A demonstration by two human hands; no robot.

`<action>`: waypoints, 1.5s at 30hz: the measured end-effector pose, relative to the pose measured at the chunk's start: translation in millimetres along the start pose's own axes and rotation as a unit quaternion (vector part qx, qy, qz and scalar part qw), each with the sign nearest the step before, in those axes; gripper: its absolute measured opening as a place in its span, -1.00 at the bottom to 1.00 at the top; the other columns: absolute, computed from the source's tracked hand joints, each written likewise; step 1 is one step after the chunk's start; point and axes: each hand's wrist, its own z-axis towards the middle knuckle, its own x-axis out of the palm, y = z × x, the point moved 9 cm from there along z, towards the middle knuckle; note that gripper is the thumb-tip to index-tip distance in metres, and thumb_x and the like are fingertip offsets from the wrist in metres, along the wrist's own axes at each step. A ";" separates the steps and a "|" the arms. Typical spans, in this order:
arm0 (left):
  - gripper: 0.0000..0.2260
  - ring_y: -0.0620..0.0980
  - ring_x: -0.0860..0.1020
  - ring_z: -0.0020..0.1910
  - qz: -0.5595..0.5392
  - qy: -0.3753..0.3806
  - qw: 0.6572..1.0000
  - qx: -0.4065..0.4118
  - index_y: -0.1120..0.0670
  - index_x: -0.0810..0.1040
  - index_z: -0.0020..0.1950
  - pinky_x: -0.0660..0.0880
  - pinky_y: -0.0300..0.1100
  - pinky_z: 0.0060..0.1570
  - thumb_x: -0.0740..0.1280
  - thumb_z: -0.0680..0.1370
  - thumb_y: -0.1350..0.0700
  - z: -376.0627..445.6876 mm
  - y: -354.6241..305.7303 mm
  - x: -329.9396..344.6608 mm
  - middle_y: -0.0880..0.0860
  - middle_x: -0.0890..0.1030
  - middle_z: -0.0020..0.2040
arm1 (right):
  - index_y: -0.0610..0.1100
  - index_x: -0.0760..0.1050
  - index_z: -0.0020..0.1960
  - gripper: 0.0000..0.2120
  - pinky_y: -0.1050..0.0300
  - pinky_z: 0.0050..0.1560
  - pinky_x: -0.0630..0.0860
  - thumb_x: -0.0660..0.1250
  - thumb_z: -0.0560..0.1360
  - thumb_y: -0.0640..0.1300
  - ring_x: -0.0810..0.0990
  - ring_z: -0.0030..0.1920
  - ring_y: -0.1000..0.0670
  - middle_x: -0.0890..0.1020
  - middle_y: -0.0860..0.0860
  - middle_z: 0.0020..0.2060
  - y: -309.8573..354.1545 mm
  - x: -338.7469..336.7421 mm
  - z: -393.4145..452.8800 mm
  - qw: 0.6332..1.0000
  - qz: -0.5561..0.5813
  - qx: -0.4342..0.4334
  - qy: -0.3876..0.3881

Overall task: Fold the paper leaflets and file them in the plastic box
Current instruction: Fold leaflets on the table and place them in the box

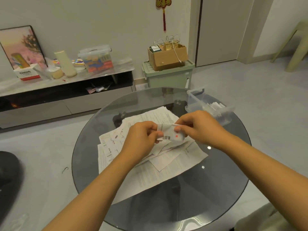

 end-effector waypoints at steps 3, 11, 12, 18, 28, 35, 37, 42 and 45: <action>-0.92 -0.22 0.61 -0.34 -0.014 0.031 0.999 0.007 0.04 0.62 -0.17 0.48 -0.42 -0.28 0.39 0.50 0.19 20.9 -10.9 8.8 -0.06 0.65 -0.28 | -0.04 0.66 -0.04 -0.89 0.10 -0.06 0.55 0.36 0.49 -0.10 0.62 -0.18 0.05 0.66 0.07 -0.27 -12.4 -13.1 6.2 1.000 0.014 0.023 -0.001; -0.94 -0.25 0.57 -0.26 -0.051 0.053 0.995 0.070 -0.02 0.59 -0.07 0.43 -0.53 -0.27 0.33 0.55 0.12 75.2 -55.4 35.6 -0.13 0.62 -0.23 | 0.03 0.65 -0.07 -0.91 0.34 -0.30 0.43 0.37 0.48 -0.06 0.55 -0.28 0.16 0.62 0.15 -0.30 -61.4 -66.8 19.6 0.989 0.037 0.095 -0.103; -0.94 -0.25 0.57 -0.22 -0.060 0.050 0.994 0.078 -0.01 0.59 -0.04 0.43 -0.53 -0.26 0.32 0.56 0.11 86.1 -63.3 43.1 -0.12 0.62 -0.20 | 0.04 0.64 -0.09 -0.92 0.31 -0.31 0.47 0.37 0.48 -0.06 0.57 -0.27 0.12 0.62 0.14 -0.30 -71.6 -77.0 20.8 0.985 0.045 0.108 -0.126; -0.75 -0.21 0.49 -0.08 -0.060 0.065 0.990 0.105 0.01 0.47 0.25 0.44 -0.43 -0.06 0.17 0.60 0.19 121.3 -92.8 78.3 -0.10 0.56 0.02 | -0.04 0.61 -0.16 -0.90 0.45 -0.43 0.35 0.34 0.50 -0.13 0.54 -0.32 0.12 0.61 0.09 -0.31 -114.1 -118.1 14.7 0.951 0.040 0.166 -0.260; -0.45 -0.06 0.34 0.28 0.268 0.239 0.872 0.331 -0.01 0.47 0.31 0.17 -0.06 0.30 -0.09 0.43 -0.01 125.3 -127.8 175.6 -0.04 0.48 0.32 | -0.16 0.60 -0.06 -0.90 0.11 -0.20 0.49 0.33 0.47 -0.21 0.55 -0.23 -0.03 0.64 -0.05 -0.21 -145.8 -125.4 9.6 0.931 -0.055 0.198 -0.302; -0.22 -0.04 0.33 0.13 0.302 0.233 0.854 0.354 -0.02 0.48 0.30 0.22 -0.08 0.11 -0.33 0.32 -0.13 127.4 -120.3 186.5 -0.02 0.47 0.20 | -0.13 0.62 0.05 -0.81 0.20 -0.21 0.35 0.29 0.49 -0.23 0.46 -0.21 0.02 0.51 -0.02 -0.18 -144.9 -118.9 18.1 0.935 -0.105 0.198 -0.276; -0.27 -0.04 0.34 0.11 0.293 0.229 0.857 0.356 0.00 0.51 0.25 0.23 -0.07 0.13 -0.29 0.35 -0.13 127.0 -120.3 183.7 -0.02 0.47 0.18 | -0.13 0.58 0.12 -0.78 0.19 -0.20 0.38 0.29 0.50 -0.24 0.45 -0.21 0.03 0.48 0.01 -0.19 -144.0 -116.0 19.5 0.938 -0.100 0.196 -0.269; -0.46 -0.06 0.34 0.17 0.283 0.238 0.867 0.334 0.02 0.52 0.23 0.20 -0.09 0.21 -0.12 0.46 -0.05 125.8 -110.4 179.3 -0.02 0.47 0.23 | -0.12 0.55 0.10 -0.81 0.08 -0.19 0.47 0.29 0.50 -0.24 0.47 -0.19 -0.03 0.54 -0.07 -0.13 -142.3 -107.5 26.1 0.939 -0.122 0.198 -0.254; -0.43 -0.06 0.35 0.17 0.267 0.238 0.873 0.332 0.00 0.52 0.26 0.20 -0.08 0.22 -0.14 0.45 -0.05 124.9 -111.0 176.6 -0.02 0.47 0.23 | -0.12 0.59 0.08 -0.80 0.15 -0.21 0.35 0.26 0.51 -0.24 0.49 -0.13 -0.07 0.52 -0.09 -0.03 -145.9 -102.0 31.9 0.933 -0.162 0.230 -0.225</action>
